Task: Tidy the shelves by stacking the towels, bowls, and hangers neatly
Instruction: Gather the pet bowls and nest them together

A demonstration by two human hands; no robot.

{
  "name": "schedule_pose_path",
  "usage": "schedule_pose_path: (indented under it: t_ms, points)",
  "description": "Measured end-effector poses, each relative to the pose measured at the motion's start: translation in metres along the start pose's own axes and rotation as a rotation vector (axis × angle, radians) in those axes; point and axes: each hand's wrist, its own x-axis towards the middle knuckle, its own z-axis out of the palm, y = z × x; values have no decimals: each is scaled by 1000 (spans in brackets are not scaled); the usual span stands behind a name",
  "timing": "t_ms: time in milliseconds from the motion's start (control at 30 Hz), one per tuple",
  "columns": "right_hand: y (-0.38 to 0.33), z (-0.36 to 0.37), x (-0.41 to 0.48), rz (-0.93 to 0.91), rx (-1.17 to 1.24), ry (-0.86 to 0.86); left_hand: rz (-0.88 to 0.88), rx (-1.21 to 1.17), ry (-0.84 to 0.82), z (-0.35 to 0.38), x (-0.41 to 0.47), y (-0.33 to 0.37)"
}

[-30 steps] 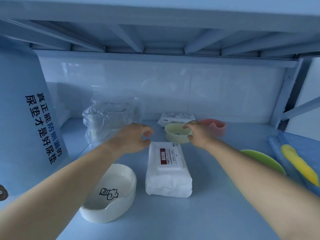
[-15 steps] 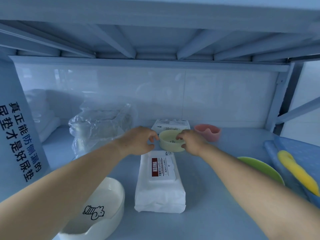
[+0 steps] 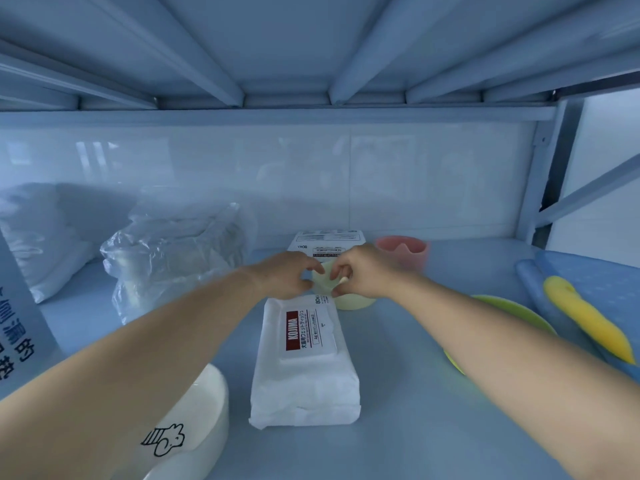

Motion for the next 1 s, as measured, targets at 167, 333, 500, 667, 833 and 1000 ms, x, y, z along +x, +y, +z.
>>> schedule_pose_path:
  t_ms: [167,333,500,667,833,1000]
  points:
    - [0,-12,1,73,203,-115,33,12,-89,10,11,-2]
    - [17,-29,13,109,297,46,51,10,-41,11,19,-10]
    - [25,-19,35,107,229,111,18,-23,126,8,33,-23]
    - [34,-4,55,122,115,113,7,17,200,7,50,-31]
    - [49,-1,72,86,-53,145,5,161,269,7,70,-35]
    - [62,-6,86,57,-201,187,71,437,380,9,89,-45]
